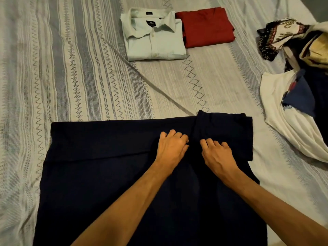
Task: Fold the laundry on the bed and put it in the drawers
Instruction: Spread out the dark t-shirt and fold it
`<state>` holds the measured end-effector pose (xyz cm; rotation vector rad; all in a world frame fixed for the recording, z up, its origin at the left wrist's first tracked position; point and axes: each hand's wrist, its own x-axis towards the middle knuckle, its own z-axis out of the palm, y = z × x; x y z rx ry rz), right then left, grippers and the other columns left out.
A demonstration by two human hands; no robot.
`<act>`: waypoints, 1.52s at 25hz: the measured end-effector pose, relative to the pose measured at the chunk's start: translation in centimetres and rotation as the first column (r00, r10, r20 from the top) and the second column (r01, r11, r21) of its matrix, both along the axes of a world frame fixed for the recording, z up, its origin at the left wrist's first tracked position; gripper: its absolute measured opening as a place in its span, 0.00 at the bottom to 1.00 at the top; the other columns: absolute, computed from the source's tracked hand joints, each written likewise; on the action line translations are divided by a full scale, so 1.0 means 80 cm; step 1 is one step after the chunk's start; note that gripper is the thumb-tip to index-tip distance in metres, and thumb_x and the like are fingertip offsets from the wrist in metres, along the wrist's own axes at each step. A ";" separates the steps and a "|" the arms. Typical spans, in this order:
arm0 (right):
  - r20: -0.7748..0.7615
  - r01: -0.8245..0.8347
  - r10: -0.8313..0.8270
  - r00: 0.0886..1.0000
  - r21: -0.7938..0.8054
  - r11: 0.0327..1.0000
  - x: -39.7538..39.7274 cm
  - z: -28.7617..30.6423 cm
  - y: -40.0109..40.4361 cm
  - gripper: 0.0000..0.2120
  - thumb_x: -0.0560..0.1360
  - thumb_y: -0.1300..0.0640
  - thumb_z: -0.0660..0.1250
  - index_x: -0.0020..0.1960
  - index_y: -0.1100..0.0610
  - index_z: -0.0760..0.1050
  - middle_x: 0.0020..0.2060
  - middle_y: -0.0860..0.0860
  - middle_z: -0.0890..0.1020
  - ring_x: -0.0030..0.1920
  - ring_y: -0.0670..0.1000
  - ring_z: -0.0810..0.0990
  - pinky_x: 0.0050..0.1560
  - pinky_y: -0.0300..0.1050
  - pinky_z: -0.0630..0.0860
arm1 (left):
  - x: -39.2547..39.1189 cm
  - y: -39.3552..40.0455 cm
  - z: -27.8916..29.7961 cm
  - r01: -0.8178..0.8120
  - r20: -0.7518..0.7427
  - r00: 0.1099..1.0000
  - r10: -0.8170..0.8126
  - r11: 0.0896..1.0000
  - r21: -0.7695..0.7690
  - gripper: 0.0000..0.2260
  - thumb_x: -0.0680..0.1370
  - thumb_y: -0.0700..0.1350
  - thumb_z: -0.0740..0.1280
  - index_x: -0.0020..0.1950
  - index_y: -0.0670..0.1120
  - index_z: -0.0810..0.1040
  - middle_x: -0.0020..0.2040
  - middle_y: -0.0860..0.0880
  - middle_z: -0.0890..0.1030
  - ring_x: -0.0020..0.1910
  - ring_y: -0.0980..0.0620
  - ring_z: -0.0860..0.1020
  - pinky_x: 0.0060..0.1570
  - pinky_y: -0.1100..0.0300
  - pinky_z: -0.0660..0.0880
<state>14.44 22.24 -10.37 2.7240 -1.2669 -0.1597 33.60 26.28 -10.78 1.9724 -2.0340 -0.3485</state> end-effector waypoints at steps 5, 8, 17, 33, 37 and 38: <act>0.036 -0.191 0.191 0.981 -0.013 0.982 -0.045 -0.005 0.014 0.20 0.68 0.58 0.72 0.59 0.57 0.74 0.40 0.55 0.80 0.33 0.58 0.79 0.36 0.54 0.74 | 0.008 0.028 -0.013 0.255 0.223 0.950 -0.216 0.954 -0.159 0.05 0.75 0.49 0.77 0.47 0.52 0.83 0.41 0.54 0.80 0.44 0.50 0.75 0.42 0.53 0.70; -0.012 -0.140 0.141 0.990 0.050 0.989 -0.057 -0.016 0.016 0.28 0.64 0.58 0.77 0.61 0.57 0.73 0.44 0.56 0.80 0.39 0.59 0.79 0.42 0.57 0.74 | 0.006 0.037 -0.025 0.213 0.184 0.962 -0.201 0.976 -0.042 0.12 0.76 0.60 0.74 0.50 0.53 0.84 0.44 0.55 0.82 0.45 0.52 0.77 0.41 0.54 0.75; -0.057 -0.044 0.050 0.997 0.097 0.994 -0.101 -0.031 -0.017 0.33 0.76 0.61 0.47 0.81 0.63 0.62 0.80 0.61 0.63 0.79 0.61 0.65 0.74 0.64 0.60 | 0.013 0.002 -0.006 -0.068 -0.219 0.973 0.080 0.996 0.062 0.11 0.84 0.53 0.64 0.64 0.53 0.78 0.58 0.57 0.78 0.55 0.55 0.73 0.57 0.56 0.75; 0.037 0.080 -0.999 0.029 0.996 0.039 -0.150 0.025 -0.193 0.16 0.79 0.64 0.61 0.58 0.55 0.85 0.54 0.57 0.85 0.50 0.54 0.81 0.50 0.48 0.79 | 0.042 -0.148 -0.008 0.178 -0.421 0.906 0.054 0.852 0.492 0.11 0.76 0.56 0.76 0.55 0.54 0.84 0.46 0.57 0.83 0.49 0.57 0.82 0.59 0.47 0.78; 0.058 -0.177 -0.929 0.367 0.984 -0.009 -0.169 0.045 -0.187 0.24 0.78 0.68 0.58 0.69 0.53 0.80 0.61 0.53 0.84 0.57 0.50 0.82 0.56 0.45 0.74 | 0.038 -0.144 -0.013 0.092 -0.516 0.819 0.250 0.831 0.549 0.08 0.73 0.61 0.76 0.50 0.62 0.85 0.48 0.61 0.85 0.51 0.60 0.82 0.65 0.48 0.76; 0.060 -0.222 -0.921 0.386 0.974 -0.030 -0.173 0.044 -0.186 0.25 0.78 0.69 0.58 0.70 0.54 0.79 0.63 0.54 0.83 0.60 0.51 0.81 0.60 0.47 0.73 | 0.037 -0.142 -0.013 0.076 -0.539 0.792 0.287 0.830 0.553 0.07 0.73 0.61 0.77 0.49 0.63 0.85 0.48 0.61 0.85 0.52 0.60 0.82 0.66 0.48 0.76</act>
